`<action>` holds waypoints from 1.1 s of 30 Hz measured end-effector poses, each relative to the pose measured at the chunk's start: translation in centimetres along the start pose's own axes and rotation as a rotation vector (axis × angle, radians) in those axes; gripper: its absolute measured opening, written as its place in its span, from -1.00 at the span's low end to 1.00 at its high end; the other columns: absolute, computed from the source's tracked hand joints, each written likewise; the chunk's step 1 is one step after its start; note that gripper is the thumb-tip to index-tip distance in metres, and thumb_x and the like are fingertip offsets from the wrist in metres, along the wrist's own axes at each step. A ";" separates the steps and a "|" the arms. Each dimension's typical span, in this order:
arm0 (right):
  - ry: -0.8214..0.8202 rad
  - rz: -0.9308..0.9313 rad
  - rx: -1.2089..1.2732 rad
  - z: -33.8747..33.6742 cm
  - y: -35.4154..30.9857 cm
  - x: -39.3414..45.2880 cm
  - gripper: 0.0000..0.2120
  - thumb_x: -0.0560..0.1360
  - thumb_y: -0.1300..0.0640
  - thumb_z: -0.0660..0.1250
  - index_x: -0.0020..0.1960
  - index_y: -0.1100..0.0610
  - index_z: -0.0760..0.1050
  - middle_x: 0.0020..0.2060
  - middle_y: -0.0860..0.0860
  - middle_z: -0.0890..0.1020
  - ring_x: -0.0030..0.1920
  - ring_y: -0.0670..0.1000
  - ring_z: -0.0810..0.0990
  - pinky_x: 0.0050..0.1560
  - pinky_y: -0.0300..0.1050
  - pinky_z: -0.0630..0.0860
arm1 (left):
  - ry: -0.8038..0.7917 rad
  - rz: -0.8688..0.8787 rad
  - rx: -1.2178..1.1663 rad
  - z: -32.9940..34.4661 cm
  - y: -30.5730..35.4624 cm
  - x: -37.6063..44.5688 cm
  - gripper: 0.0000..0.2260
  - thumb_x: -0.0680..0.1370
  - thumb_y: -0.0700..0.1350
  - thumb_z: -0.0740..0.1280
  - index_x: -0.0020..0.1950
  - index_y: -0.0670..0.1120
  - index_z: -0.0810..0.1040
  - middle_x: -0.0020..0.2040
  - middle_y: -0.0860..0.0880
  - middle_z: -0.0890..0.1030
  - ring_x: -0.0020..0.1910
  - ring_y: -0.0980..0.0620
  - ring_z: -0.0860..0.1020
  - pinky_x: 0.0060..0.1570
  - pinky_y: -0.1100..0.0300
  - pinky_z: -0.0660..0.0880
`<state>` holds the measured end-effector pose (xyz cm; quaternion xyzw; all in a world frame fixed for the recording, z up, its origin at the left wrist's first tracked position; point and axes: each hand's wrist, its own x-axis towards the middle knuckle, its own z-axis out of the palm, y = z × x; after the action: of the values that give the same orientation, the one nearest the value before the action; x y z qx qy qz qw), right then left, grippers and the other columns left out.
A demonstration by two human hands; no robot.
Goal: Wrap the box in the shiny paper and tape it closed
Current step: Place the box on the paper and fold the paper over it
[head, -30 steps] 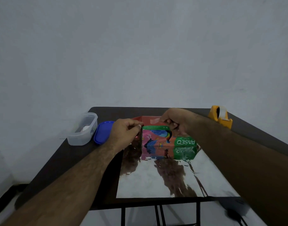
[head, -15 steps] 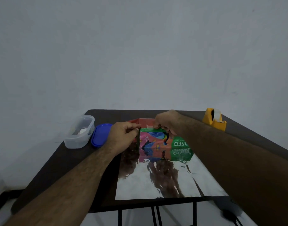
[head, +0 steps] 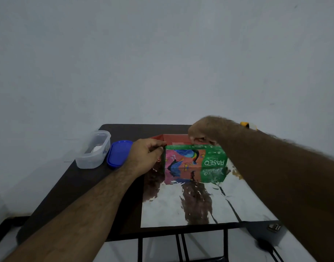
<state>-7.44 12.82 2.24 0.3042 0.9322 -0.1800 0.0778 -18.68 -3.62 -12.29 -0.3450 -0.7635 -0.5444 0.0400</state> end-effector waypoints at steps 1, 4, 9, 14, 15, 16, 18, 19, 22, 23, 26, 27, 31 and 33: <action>0.101 0.001 0.009 0.2 0.3 0.4 -0.78 0.63 0.23 0.32 -0.18 0.22 0.44 -0.23 0.06 0.49 -0.32 -0.03 0.43 -0.33 -0.22 0.42 | 0.000 0.009 0.015 0.0 0.1 0.0 -0.79 0.68 -0.18 0.41 0.28 -0.05 0.73 0.06 0.09 0.76 0.02 0.16 0.73 0.02 0.16 0.72; 0.304 0.012 0.188 1.5 0.4 1.3 -0.79 0.49 0.07 0.48 -0.05 0.22 0.57 -0.14 0.05 0.64 -0.25 -0.01 0.56 -0.29 -0.16 0.56 | 0.008 0.025 0.036 0.0 0.2 0.1 -0.80 0.67 -0.18 0.41 0.26 -0.04 0.74 0.05 0.10 0.76 -0.01 0.19 0.73 -0.01 0.22 0.70; 0.192 -0.038 0.150 3.2 -1.2 1.1 -0.75 0.59 0.01 0.43 -0.13 0.17 0.52 -0.19 0.05 0.60 -0.25 -0.03 0.53 -0.17 -0.16 0.56 | 0.010 0.045 0.062 -0.2 0.4 0.0 -0.79 0.66 -0.21 0.41 0.26 -0.04 0.75 0.05 0.10 0.77 -0.03 0.24 0.72 -0.01 0.28 0.68; 0.151 -0.102 0.171 4.1 -2.9 0.1 -0.65 0.57 -0.09 0.46 -0.15 0.15 0.45 -0.22 0.04 0.56 -0.27 -0.04 0.52 -0.26 -0.19 0.49 | -0.021 0.055 0.076 -0.6 0.6 -0.4 -0.76 0.67 -0.23 0.38 0.27 -0.05 0.74 0.01 0.11 0.77 -0.09 0.20 0.73 -0.02 0.18 0.70; 0.152 -0.103 0.177 4.1 -3.0 0.4 -0.67 0.58 -0.07 0.45 -0.14 0.16 0.46 -0.22 0.05 0.56 -0.27 -0.04 0.52 -0.25 -0.19 0.50 | -0.024 0.049 0.071 -0.6 0.5 -0.4 -0.76 0.67 -0.23 0.37 0.29 -0.05 0.73 0.01 0.10 0.77 -0.09 0.19 0.73 -0.03 0.19 0.70; 0.185 -0.108 0.182 3.9 -2.9 0.5 -0.69 0.58 -0.05 0.45 -0.13 0.16 0.47 -0.20 0.05 0.57 -0.27 -0.04 0.52 -0.26 -0.18 0.50 | -0.028 0.042 0.061 -0.6 0.5 -0.4 -0.75 0.68 -0.24 0.37 0.30 -0.06 0.73 0.03 0.09 0.77 -0.07 0.19 0.73 -0.04 0.21 0.70; 0.291 -0.107 0.203 3.2 -2.3 1.0 -0.74 0.55 -0.03 0.44 -0.09 0.16 0.52 -0.14 0.05 0.59 -0.25 -0.04 0.52 -0.28 -0.16 0.50 | -0.028 0.044 0.044 -0.6 0.5 -0.4 -0.75 0.68 -0.23 0.37 0.31 -0.07 0.72 0.07 0.07 0.77 -0.03 0.20 0.73 -0.01 0.21 0.70; 0.344 -0.098 0.188 2.9 -1.8 1.4 -0.75 0.53 -0.02 0.45 -0.06 0.17 0.52 -0.13 0.04 0.59 -0.23 -0.03 0.53 -0.28 -0.16 0.52 | -0.021 0.053 0.044 -0.5 0.5 -0.4 -0.76 0.68 -0.23 0.38 0.31 -0.07 0.73 0.08 0.08 0.77 -0.02 0.21 0.73 0.01 0.20 0.70; 0.356 -0.053 0.070 3.1 -0.4 2.0 -0.71 0.48 0.00 0.51 -0.09 0.20 0.50 -0.11 0.05 0.61 -0.19 -0.03 0.57 -0.20 -0.12 0.64 | -0.011 0.061 0.050 -0.5 0.7 -0.4 -0.76 0.68 -0.21 0.39 0.30 -0.05 0.73 0.06 0.13 0.75 0.00 0.28 0.70 0.03 0.24 0.69; 0.342 -0.051 0.061 3.4 -0.1 2.3 -0.67 0.45 -0.03 0.55 -0.11 0.19 0.51 -0.12 0.05 0.62 -0.19 -0.03 0.59 -0.18 -0.11 0.67 | -0.013 0.058 0.050 -0.5 0.7 -0.3 -0.76 0.68 -0.21 0.38 0.30 -0.04 0.73 0.05 0.14 0.74 0.00 0.30 0.70 0.04 0.25 0.69; 0.320 -0.083 0.125 3.6 0.6 2.8 -0.42 0.34 -0.26 0.64 -0.12 0.19 0.46 -0.18 0.02 0.60 -0.18 0.00 0.60 -0.28 -0.17 0.55 | -0.015 0.080 0.068 -0.6 0.6 -0.4 -0.75 0.68 -0.22 0.38 0.31 -0.03 0.73 0.08 0.14 0.73 0.01 0.32 0.68 0.01 0.28 0.68; 0.351 -0.105 0.144 3.3 1.2 2.9 -0.42 0.36 -0.31 0.60 -0.13 0.17 0.47 -0.20 0.01 0.59 -0.18 0.00 0.60 -0.32 -0.20 0.48 | -0.016 0.093 0.082 -0.7 0.7 -0.5 -0.75 0.68 -0.21 0.38 0.32 -0.03 0.72 0.10 0.14 0.72 0.01 0.35 0.66 -0.01 0.32 0.66; 0.634 -0.423 0.122 1.9 5.7 2.6 -0.69 0.61 -0.13 0.41 -0.05 0.13 0.69 -0.19 -0.04 0.66 -0.06 0.06 0.66 -0.09 -0.07 0.57 | 0.011 0.164 0.164 -0.5 0.6 -0.7 -0.74 0.64 -0.15 0.44 0.32 0.00 0.69 0.17 0.14 0.63 0.12 0.25 0.60 0.14 0.26 0.60; 0.649 -0.615 0.040 2.4 8.4 2.1 -0.69 0.64 -0.07 0.32 0.16 0.10 0.72 0.01 0.02 0.72 0.09 0.08 0.64 0.16 0.08 0.59 | 0.026 0.204 0.251 -0.2 0.5 -0.6 -0.72 0.63 -0.13 0.46 0.35 -0.01 0.63 0.24 0.11 0.57 0.20 0.15 0.56 0.21 0.15 0.58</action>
<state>-4.07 19.33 -2.88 0.0551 0.9518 -0.1079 -0.2818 -18.01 -3.98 -12.12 -0.4057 -0.7860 -0.4425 0.1477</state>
